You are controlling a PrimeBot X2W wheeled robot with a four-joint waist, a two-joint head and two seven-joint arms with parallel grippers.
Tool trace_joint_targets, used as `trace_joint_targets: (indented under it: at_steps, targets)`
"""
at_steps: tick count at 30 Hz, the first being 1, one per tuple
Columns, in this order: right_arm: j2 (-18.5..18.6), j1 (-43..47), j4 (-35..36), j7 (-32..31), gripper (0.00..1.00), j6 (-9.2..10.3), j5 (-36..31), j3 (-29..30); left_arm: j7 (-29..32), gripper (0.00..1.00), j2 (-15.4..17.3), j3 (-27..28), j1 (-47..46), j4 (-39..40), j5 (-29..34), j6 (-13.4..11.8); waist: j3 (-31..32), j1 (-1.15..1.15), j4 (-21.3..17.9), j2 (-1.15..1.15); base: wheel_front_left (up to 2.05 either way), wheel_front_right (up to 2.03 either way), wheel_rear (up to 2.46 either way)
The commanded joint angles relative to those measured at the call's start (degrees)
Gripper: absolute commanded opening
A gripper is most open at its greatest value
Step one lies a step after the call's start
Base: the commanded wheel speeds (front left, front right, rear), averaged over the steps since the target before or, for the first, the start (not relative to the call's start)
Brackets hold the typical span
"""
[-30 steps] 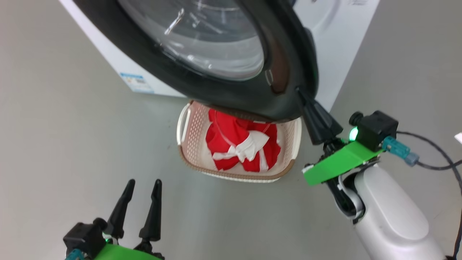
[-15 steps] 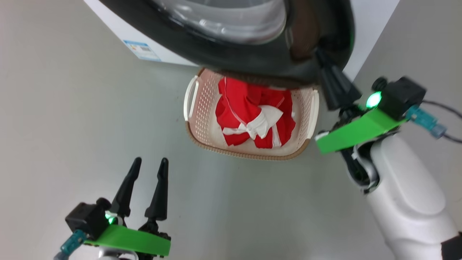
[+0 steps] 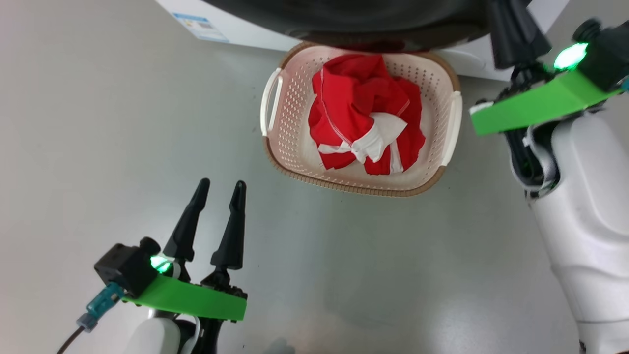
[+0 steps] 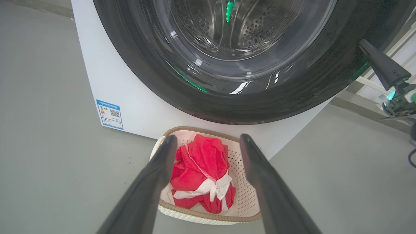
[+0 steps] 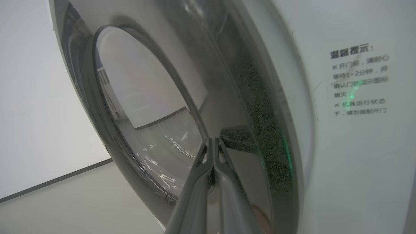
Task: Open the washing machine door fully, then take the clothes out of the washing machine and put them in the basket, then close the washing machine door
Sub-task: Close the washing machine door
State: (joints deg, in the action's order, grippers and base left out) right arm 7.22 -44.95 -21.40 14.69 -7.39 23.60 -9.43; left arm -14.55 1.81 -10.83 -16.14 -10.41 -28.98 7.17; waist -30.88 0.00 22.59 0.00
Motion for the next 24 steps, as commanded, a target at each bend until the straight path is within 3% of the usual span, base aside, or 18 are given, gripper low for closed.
trace_joint_targets:
  at_steps: [1,15,24]
  targets:
    - [-0.97,-1.40,1.07,0.31,0.00,-0.10,-0.42,-0.12,-0.45,1.00,1.08,1.66,-0.58,1.52,-0.39,0.32,-1.42,0.00,1.10,0.00,0.00,0.00,0.00]
    - [-1.55,-7.67,1.24,0.31,0.00,-0.10,-0.78,3.94,-0.45,1.00,1.07,1.45,-2.37,2.44,-1.83,0.32,-4.76,0.00,2.06,0.00,0.00,0.00,0.00]
    - [-2.07,-6.05,0.99,0.31,0.00,-0.10,-0.47,1.51,-0.45,1.00,1.07,1.66,-2.10,2.19,-1.26,0.32,-2.76,0.00,0.83,0.00,0.00,0.00,0.00]
